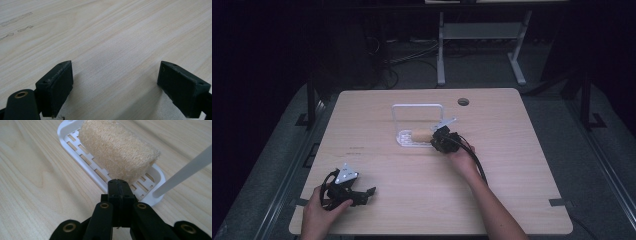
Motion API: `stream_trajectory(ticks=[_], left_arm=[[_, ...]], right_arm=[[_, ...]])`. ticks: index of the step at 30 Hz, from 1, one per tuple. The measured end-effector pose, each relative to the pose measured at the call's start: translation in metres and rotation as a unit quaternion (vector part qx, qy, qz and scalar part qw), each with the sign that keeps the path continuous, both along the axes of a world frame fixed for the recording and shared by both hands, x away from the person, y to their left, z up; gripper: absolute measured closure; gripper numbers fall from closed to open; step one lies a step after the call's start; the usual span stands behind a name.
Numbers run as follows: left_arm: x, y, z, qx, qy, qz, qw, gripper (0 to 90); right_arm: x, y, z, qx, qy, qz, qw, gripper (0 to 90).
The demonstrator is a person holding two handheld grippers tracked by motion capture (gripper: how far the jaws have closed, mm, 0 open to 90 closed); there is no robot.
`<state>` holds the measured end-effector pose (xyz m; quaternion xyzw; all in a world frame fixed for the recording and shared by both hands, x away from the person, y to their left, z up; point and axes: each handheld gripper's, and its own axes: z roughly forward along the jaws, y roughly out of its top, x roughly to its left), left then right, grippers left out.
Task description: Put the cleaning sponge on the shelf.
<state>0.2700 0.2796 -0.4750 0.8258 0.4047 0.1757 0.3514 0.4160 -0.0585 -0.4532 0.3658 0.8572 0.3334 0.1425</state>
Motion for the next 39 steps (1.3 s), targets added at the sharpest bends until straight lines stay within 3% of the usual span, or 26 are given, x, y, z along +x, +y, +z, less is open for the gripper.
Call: stream_trajectory(ticks=[18, 31, 34, 39], left_arm=[[0.000, 0.000, 0.000, 0.000, 0.000, 0.000, 1.0000, 12.7], [0.000, 0.000, 0.000, 0.000, 0.000, 0.000, 1.0000, 12.7], [0.000, 0.000, 0.000, 0.000, 0.000, 0.000, 1.0000, 12.7], [0.000, 0.000, 0.000, 0.000, 0.000, 0.000, 1.0000, 12.7]], right_arm=[[-0.016, -0.004, 0.006, 0.005, 0.002, 0.020, 0.9998, 82.4], [-0.028, -0.022, 0.014, 0.014, 0.007, 0.023, 0.9996, 60.7], [-0.032, -0.029, 0.015, 0.014, 0.004, 0.016, 0.9998, 51.6], [-0.036, -0.034, 0.016, 0.016, -0.001, 0.009, 0.9998, 45.3]])
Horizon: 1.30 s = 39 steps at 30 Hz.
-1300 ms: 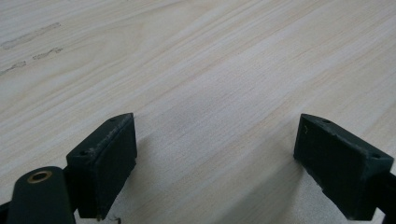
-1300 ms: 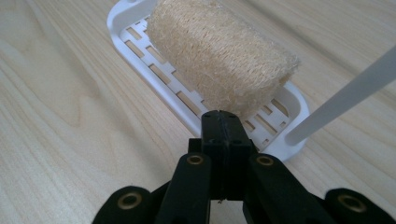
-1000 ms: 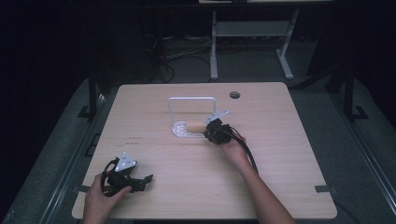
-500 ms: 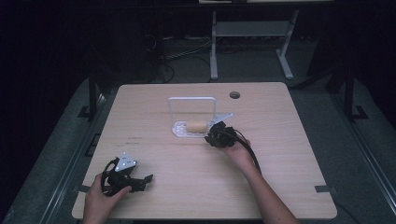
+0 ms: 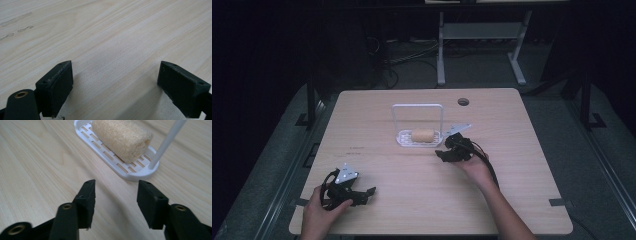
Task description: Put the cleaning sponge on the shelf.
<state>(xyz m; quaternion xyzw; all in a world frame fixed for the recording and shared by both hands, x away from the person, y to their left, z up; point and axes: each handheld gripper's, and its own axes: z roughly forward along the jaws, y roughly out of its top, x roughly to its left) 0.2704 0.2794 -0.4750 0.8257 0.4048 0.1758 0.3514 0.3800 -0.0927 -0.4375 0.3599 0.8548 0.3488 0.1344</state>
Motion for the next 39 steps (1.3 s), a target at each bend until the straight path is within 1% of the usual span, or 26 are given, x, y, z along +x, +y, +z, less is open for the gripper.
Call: stream_trajectory(ticks=[4, 8, 14, 17, 18, 19, 25, 29, 36, 39], left_arm=[[0.000, 0.000, 0.000, 0.000, 0.000, 0.000, 1.0000, 12.7], [0.000, 0.000, 0.000, 0.000, 0.000, 0.000, 1.0000, 12.7], [0.000, 0.000, 0.000, 0.000, 0.000, 0.000, 1.0000, 12.7], [0.000, 0.000, 0.000, 0.000, 0.000, 0.000, 1.0000, 12.7], [0.000, 0.000, 0.000, 0.000, 0.000, 0.000, 1.0000, 12.7], [0.000, 0.000, 0.000, 0.000, 0.000, 0.000, 1.0000, 12.7], [0.000, 0.000, 0.000, 0.000, -0.001, 0.000, 1.0000, 12.7], [0.000, 0.000, 0.000, 0.000, -0.001, 0.000, 1.0000, 12.7], [0.000, 0.000, 0.000, 0.000, -0.001, 0.000, 1.0000, 12.7], [0.000, 0.000, 0.000, 0.000, -0.001, 0.000, 1.0000, 12.7]], right_arm=[[-0.006, -0.009, 0.002, 0.004, -0.006, -0.012, 0.9999, 37.5], [-0.010, -0.015, 0.002, 0.007, -0.008, -0.016, 0.9998, 36.0], [-0.021, -0.027, 0.000, 0.010, -0.010, -0.020, 0.9997, 33.8], [-0.024, -0.031, 0.000, 0.013, -0.010, -0.021, 0.9997, 32.7], [-0.026, -0.032, 0.000, 0.014, -0.010, -0.022, 0.9996, 32.0], [-0.030, -0.036, 0.000, 0.018, -0.009, -0.024, 0.9995, 29.0], [-0.037, -0.045, -0.003, 0.019, -0.008, -0.026, 0.9995, 24.4], [-0.045, -0.052, -0.004, 0.020, -0.007, -0.033, 0.9993, 22.2], [-0.060, -0.069, -0.005, 0.029, -0.006, -0.046, 0.9985, 19.5], [-0.064, -0.073, -0.006, 0.031, -0.006, -0.050, 0.9983, 19.2]])
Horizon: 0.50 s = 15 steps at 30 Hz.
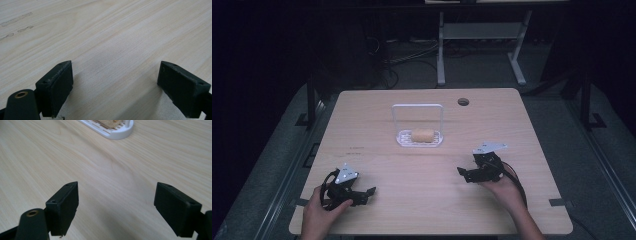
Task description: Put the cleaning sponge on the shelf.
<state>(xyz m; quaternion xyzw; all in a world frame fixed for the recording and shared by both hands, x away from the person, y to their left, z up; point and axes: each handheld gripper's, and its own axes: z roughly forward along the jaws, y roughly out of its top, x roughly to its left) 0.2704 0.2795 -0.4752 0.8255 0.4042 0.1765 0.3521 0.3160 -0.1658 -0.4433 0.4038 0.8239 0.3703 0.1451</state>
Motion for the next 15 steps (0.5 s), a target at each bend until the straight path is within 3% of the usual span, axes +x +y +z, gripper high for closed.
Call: stream_trajectory(ticks=[15], left_arm=[[0.000, 0.000, 0.000, 0.000, 0.000, 0.000, 1.0000, 12.7]], right_arm=[[-0.023, -0.028, -0.006, 0.012, 0.009, -0.017, 0.9997, 18.0]])
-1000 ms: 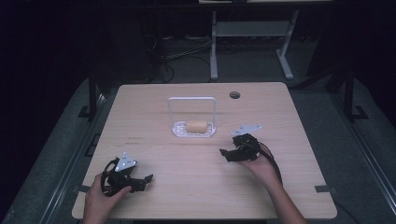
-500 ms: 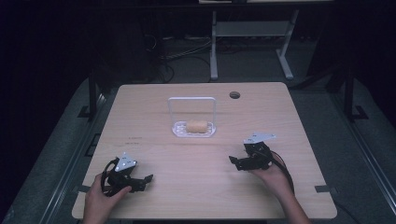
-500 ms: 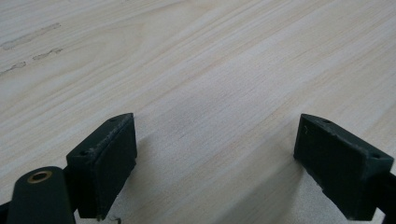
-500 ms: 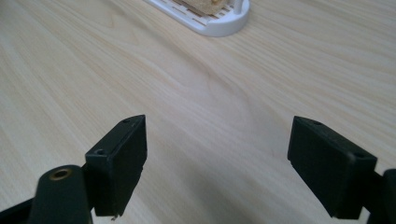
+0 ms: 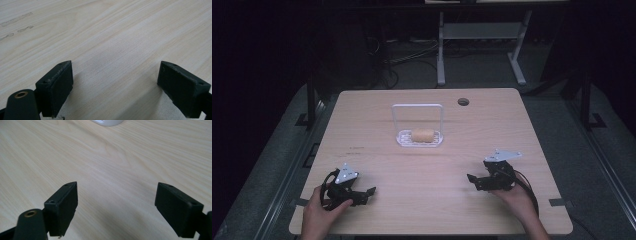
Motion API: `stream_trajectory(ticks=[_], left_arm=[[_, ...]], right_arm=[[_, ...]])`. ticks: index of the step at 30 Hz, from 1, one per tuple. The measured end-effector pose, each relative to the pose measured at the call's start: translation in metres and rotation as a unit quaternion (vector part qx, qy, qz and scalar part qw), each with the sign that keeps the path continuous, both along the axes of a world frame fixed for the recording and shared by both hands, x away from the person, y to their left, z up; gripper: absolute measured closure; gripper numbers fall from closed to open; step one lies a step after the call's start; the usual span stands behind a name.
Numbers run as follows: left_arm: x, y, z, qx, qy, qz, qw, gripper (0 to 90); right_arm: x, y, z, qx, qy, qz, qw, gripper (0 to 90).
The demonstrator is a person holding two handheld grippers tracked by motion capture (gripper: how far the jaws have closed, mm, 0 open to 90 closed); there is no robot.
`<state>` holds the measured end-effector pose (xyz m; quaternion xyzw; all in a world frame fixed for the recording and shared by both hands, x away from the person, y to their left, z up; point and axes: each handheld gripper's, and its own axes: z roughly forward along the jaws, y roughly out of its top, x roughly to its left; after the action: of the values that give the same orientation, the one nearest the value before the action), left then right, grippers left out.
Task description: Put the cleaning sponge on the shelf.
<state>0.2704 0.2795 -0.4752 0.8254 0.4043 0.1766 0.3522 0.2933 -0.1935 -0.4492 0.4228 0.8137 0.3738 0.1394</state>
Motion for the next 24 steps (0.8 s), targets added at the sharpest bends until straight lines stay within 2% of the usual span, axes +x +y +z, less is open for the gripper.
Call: stream_trajectory(ticks=[5, 9, 13, 24], left_arm=[[0.000, 0.000, 0.000, 0.000, 0.000, 0.000, 1.0000, 12.7], [0.000, 0.000, 0.000, 0.000, 0.000, 0.000, 1.0000, 12.7], [0.000, 0.000, 0.000, 0.000, 0.000, 0.000, 1.0000, 12.7], [0.000, 0.000, 0.000, 0.000, 0.000, 0.000, 1.0000, 12.7]], right_arm=[[-0.007, -0.008, -0.004, 0.002, 0.001, -0.007, 1.0000, 16.9], [-0.013, -0.012, -0.009, -0.012, 0.000, -0.013, 0.9998, 15.2], [-0.019, -0.017, -0.013, -0.012, 0.003, -0.015, 0.9998, 14.3], [-0.035, -0.036, -0.023, -0.021, -0.010, -0.039, 0.9990, 13.5]])
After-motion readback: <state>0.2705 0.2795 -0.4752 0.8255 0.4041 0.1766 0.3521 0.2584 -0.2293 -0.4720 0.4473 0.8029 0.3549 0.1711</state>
